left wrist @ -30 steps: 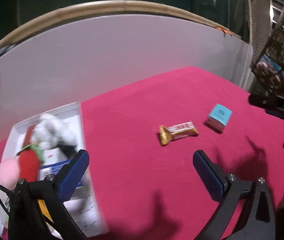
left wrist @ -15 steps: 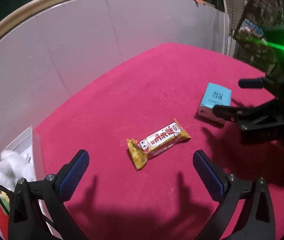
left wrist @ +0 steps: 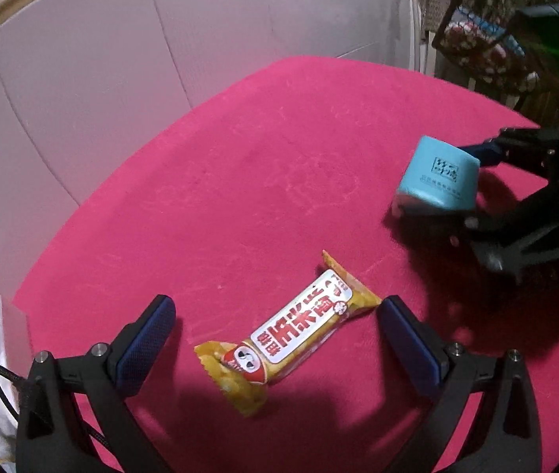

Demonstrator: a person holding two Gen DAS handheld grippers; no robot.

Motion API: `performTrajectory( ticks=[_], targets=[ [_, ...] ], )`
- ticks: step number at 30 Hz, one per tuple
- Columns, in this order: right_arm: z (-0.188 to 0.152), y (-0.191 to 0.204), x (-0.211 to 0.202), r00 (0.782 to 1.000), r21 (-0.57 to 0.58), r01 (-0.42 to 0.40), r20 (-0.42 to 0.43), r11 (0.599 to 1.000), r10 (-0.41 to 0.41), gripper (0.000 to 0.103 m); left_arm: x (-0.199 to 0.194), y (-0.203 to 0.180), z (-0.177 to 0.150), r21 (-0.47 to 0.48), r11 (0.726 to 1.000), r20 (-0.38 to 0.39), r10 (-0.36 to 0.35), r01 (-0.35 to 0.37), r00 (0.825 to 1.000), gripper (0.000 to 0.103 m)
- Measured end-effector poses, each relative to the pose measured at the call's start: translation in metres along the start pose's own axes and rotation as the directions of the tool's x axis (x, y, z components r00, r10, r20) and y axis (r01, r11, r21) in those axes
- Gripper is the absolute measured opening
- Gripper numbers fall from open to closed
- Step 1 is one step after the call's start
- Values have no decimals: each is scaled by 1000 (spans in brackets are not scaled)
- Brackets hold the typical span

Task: Organize objects
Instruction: 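Grasp the yellow rice-cracker bar with left tool while right grasps the blue tissue pack, then carry the yellow bar and blue tissue pack over the white tray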

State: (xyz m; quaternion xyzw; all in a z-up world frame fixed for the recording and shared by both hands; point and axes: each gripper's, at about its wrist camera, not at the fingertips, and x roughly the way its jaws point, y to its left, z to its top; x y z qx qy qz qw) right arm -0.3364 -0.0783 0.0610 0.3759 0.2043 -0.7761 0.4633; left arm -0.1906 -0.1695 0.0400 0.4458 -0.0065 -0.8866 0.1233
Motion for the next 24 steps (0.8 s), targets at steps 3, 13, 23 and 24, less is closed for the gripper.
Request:
performTrajectory(
  ticks=[3, 13, 23, 24],
  targets=[
    [-3, -4, -4, 1000, 10, -2, 9, 1000, 2, 80, 0, 2, -2, -26, 999, -2, -43, 43, 999, 90],
    [1, 5, 2, 999, -11, 36, 3, 999, -36, 79, -18, -13, -14, -7, 1000, 58, 5, -5, 998, 21],
    [-1, 7, -8, 994, 20, 100, 49, 995, -101, 78, -43, -27, -16, -104, 993, 60, 69, -63, 996, 21],
    [-3, 7, -14, 991, 28, 110, 76, 994, -111, 78, -48, -28, -16, -113, 991, 65, 77, -69, 995, 21]
  ],
)
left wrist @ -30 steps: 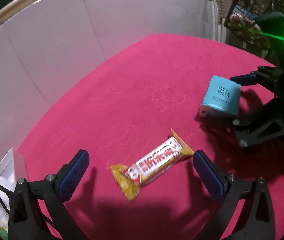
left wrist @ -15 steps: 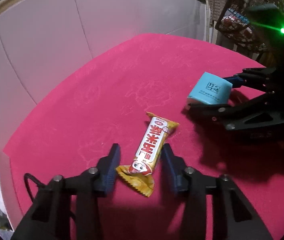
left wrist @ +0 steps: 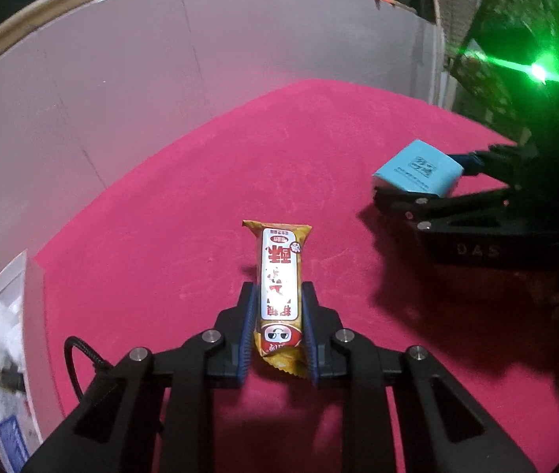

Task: Organize objects
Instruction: 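Carry the yellow bar and blue tissue pack over the white tray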

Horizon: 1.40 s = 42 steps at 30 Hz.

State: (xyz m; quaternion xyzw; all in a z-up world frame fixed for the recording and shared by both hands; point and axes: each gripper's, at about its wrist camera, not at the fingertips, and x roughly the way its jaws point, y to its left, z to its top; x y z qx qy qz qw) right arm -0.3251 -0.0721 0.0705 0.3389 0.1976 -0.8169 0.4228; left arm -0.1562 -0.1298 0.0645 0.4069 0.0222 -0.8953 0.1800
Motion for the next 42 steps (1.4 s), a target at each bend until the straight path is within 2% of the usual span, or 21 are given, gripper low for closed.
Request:
performTrajectory(
  ticks=[9, 20, 28, 42],
  targets=[
    [-24, 14, -43, 999, 39, -4, 49, 999, 2, 78, -29, -17, -5, -7, 1000, 35, 18, -18, 999, 21],
    [-37, 2, -93, 994, 163, -24, 112, 986, 6, 78, -54, -23, -17, -33, 999, 67, -7, 9, 998, 21],
    [-47, 2, -110, 992, 190, -26, 126, 981, 2, 78, -71, -24, -26, -41, 999, 81, -21, 25, 996, 21],
    [-45, 21, -132, 986, 185, -39, 164, 982, 8, 79, -102, -16, -31, -83, 997, 141, 2, 9, 990, 21]
  ],
)
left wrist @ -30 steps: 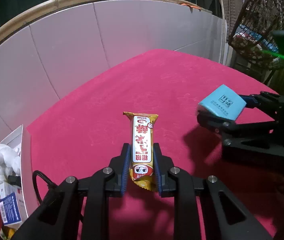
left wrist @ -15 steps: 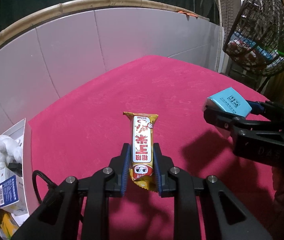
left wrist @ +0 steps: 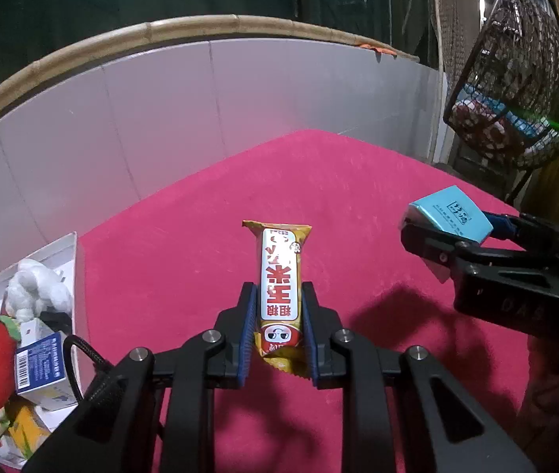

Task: Organize objects
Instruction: 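Carry the yellow bar and blue tissue pack over the white tray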

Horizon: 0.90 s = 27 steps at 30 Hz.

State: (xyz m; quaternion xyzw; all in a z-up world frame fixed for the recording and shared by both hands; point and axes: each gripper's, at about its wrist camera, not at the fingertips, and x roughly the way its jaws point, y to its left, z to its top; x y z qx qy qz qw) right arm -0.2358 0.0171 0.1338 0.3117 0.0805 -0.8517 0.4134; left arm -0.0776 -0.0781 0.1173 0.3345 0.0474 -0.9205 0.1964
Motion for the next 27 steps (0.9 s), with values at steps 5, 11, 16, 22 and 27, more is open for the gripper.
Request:
performTrajectory(
  ticks=[5, 11, 16, 22, 27],
  targets=[
    [1, 11, -13, 999, 10, -20, 26, 1000, 20, 79, -13, 6, -1, -14, 1000, 27, 14, -14, 1000, 21],
    [3, 25, -18, 999, -12, -39, 30, 999, 39, 79, -27, 16, -4, -41, 999, 47, 34, -32, 998, 21],
    [3, 37, -20, 998, -30, -55, 27, 998, 56, 79, -36, 28, -6, -62, 997, 58, 48, -44, 997, 21],
    [4, 59, -22, 996, -69, -79, 31, 994, 82, 79, -45, 42, -13, -92, 994, 71, 68, -62, 995, 21],
    [2, 79, -26, 994, -103, -100, 35, 990, 104, 79, -54, 54, -17, -115, 990, 81, 90, -80, 993, 21]
  ],
)
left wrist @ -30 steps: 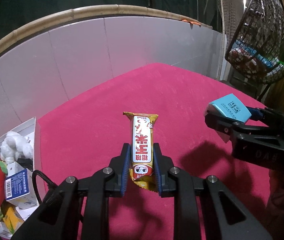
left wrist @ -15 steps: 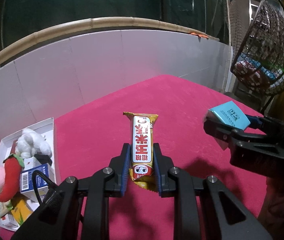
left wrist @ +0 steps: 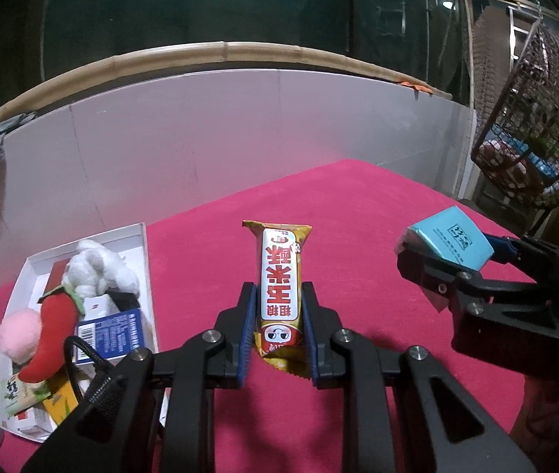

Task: Organize objects
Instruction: 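Carry the yellow bar and blue tissue pack over the white tray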

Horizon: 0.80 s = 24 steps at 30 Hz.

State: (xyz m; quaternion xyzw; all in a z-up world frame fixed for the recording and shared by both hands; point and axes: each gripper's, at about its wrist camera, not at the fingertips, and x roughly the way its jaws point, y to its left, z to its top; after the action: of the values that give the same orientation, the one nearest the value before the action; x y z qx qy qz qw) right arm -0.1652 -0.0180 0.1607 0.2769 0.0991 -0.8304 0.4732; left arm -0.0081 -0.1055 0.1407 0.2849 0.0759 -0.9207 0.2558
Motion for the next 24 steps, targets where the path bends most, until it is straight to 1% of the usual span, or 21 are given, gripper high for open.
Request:
performTrajectory(
  ticks=[13, 24],
  targets=[
    [5, 48, 3, 999, -75, -48, -7, 996, 48, 79, -20, 39, -8, -62, 997, 33, 46, -44, 998, 21],
    [7, 92, 6, 997, -135, -83, -6, 987, 83, 79, -37, 76, -13, -125, 988, 61, 94, -86, 994, 21]
  ],
)
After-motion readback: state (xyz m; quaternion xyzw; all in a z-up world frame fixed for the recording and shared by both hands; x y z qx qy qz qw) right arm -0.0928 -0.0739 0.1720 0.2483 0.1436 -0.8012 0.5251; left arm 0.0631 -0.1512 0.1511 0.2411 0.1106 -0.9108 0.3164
